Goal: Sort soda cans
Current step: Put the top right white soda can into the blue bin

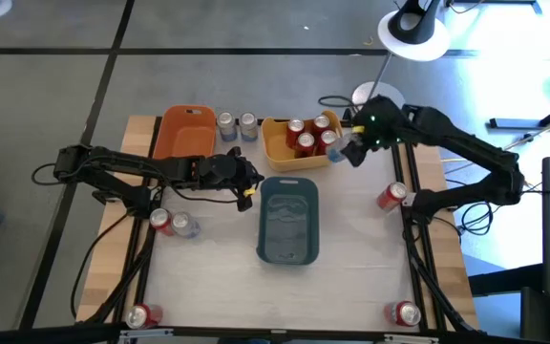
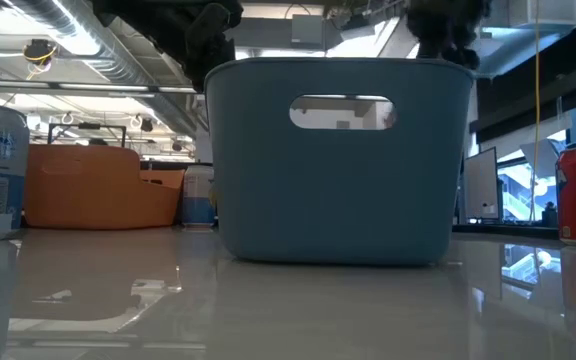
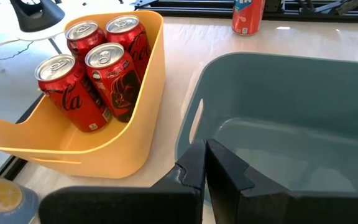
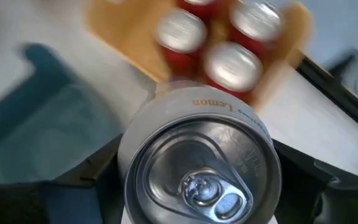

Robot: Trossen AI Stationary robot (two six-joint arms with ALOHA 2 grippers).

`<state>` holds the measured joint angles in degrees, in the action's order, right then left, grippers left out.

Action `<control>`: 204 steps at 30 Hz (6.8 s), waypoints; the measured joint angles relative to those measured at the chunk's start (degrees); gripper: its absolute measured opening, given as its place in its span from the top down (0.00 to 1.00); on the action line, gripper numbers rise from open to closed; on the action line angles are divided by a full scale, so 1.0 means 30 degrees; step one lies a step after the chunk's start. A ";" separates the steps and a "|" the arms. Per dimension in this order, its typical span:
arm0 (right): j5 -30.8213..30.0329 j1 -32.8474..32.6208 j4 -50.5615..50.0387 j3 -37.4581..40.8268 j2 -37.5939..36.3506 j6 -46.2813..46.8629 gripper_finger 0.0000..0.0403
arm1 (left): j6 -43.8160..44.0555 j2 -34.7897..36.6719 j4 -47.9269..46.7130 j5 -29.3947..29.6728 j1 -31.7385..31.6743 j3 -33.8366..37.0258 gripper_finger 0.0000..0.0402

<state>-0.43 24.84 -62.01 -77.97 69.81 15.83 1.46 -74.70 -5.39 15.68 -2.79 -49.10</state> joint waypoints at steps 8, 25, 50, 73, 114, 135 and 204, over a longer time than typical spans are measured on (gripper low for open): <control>0.0026 -0.4958 0.3525 -0.0007 0.1292 -0.1347 0.30 | 0.0094 0.0002 0.0007 0.0000 0.0000 0.0000 0.99; -0.1046 -0.7664 0.5025 -0.0007 0.8004 -0.1604 0.30 | 0.0035 0.0000 0.0016 -0.0007 0.0000 0.0000 0.99; -0.1362 -0.7679 0.5005 -0.0022 1.0106 -0.1921 0.02 | -0.0617 0.0000 0.0466 0.0000 -0.0244 0.0000 0.93; -0.5922 -0.7903 0.9615 0.2010 0.5353 -0.4990 0.03 | -0.3506 -0.0066 -0.1228 0.3537 -0.7878 -0.4026 0.37; -0.4473 -0.7118 1.3746 0.4641 0.5448 -0.6146 0.03 | -0.3827 -0.8626 -0.8627 -0.6368 -1.3898 -1.0564 0.28; -0.4475 -0.7147 1.3701 0.4641 0.5448 -0.5840 0.03 | -0.3178 -1.0097 -0.8982 -0.5945 -1.3821 -1.0566 0.24; -0.4677 -0.7147 1.3964 0.4634 0.5457 -0.5359 0.03 | -0.0592 -1.0045 -0.8563 -0.4452 -1.3355 -1.0433 0.24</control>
<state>-14.46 3.40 -20.12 -64.07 86.18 -0.25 -0.32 -104.83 -31.08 2.33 -42.85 -80.40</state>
